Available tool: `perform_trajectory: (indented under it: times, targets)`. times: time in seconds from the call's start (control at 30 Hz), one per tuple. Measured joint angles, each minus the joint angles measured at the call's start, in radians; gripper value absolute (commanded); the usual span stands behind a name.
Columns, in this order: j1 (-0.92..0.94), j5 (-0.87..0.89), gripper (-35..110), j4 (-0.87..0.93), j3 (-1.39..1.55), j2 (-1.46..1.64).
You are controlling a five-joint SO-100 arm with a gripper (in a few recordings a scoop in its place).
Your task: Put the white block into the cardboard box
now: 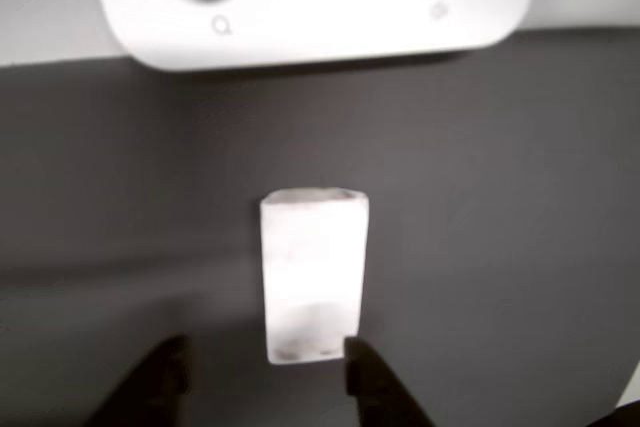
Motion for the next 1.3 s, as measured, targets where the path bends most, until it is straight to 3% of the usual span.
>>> perform_trajectory:
  times: [1.3]
  targets:
    - [0.008, 0.008, 27, -0.075, -0.08, -0.094]
